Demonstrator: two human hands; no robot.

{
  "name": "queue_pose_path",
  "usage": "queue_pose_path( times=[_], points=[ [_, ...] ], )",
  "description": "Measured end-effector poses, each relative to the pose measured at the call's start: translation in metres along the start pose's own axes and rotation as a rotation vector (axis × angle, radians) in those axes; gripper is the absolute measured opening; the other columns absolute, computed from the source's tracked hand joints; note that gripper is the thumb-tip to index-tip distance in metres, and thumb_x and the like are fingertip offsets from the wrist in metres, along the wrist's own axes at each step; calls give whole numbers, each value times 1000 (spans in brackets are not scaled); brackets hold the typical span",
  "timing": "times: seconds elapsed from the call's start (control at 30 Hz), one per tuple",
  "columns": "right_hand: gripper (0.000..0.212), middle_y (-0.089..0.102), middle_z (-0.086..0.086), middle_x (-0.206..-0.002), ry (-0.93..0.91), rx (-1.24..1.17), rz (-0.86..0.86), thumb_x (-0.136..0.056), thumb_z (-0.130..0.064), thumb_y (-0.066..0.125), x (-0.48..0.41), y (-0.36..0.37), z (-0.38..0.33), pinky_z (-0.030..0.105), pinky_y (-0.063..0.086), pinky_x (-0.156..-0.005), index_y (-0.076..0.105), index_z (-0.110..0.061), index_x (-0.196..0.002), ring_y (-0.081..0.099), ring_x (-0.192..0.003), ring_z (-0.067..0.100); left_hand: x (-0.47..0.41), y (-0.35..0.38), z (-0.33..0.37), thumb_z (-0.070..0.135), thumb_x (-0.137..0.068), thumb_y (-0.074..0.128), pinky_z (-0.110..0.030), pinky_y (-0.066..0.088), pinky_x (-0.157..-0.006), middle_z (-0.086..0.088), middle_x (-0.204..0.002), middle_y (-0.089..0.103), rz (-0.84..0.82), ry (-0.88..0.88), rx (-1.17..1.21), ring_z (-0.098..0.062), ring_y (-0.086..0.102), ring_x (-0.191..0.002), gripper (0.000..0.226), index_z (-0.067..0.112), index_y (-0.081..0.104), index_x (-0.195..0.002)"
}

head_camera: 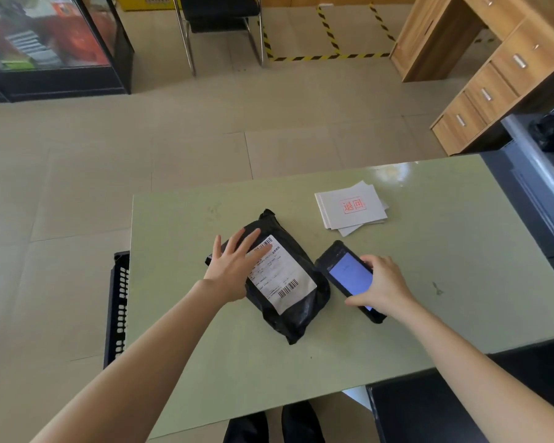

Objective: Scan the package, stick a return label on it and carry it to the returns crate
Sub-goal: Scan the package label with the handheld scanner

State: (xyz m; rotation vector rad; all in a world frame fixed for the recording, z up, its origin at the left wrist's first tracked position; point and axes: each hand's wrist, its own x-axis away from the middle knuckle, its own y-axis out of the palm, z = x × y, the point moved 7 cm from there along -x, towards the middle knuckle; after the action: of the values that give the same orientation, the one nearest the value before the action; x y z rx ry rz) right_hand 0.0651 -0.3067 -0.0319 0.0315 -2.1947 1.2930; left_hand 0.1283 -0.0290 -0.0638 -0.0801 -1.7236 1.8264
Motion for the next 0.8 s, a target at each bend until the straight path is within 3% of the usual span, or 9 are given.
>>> queue_pose_path(
  times=[0.1,0.2,0.3,0.4,0.53,0.67,0.8],
  points=[
    [97,44,2,-128,-29,104,-67,-46,-36,86,9,4,-10,39,43,-97,42,-22,-132,43,-120,22,-11,6,4,24,-76,77,-70,8,-112,8,-163,-15,-100,97,-46,-28,-14,-150,109,40,1,-152],
    [99,41,0,-131,-49,202,-96,-48,-40,84,19,9,-9,35,41,-98,39,-24,-134,40,-123,21,-16,10,4,29,-77,77,-64,23,-113,9,-164,-9,-134,79,-15,-27,-4,-150,106,43,2,-152],
    [97,40,-2,-132,-80,293,-111,-49,-42,81,27,9,-13,34,39,-98,38,-26,-134,39,-122,20,-9,9,1,41,-77,72,-52,40,-102,8,-162,2,-79,-28,7,-27,9,-146,96,43,11,-150],
    [96,40,-2,-132,-106,349,-116,-51,-42,80,33,7,-18,33,36,-100,37,-27,-135,38,-124,20,4,16,0,48,-75,72,-47,45,-93,4,-160,7,-22,-125,32,-29,15,-142,96,39,13,-150],
    [96,39,-3,-131,-126,445,-116,-52,-41,80,43,5,-24,32,34,-99,35,-27,-136,37,-124,19,18,24,-3,48,-76,72,-46,46,-90,1,-160,7,7,-184,29,-30,17,-141,96,36,13,-150],
    [98,38,-3,-129,-136,485,-98,-52,-39,80,48,-1,-27,31,33,-97,34,-27,-137,36,-123,19,24,21,-5,32,-79,71,-44,45,-90,0,-162,4,33,-179,26,-28,16,-143,92,35,14,-152],
    [97,38,-3,-129,-141,508,-86,-53,-39,79,53,-4,-30,32,33,-96,34,-27,-137,36,-123,19,28,17,-8,23,-79,69,-47,37,-104,-1,-163,6,45,-157,36,-27,11,-147,90,32,17,-152]
  ],
)
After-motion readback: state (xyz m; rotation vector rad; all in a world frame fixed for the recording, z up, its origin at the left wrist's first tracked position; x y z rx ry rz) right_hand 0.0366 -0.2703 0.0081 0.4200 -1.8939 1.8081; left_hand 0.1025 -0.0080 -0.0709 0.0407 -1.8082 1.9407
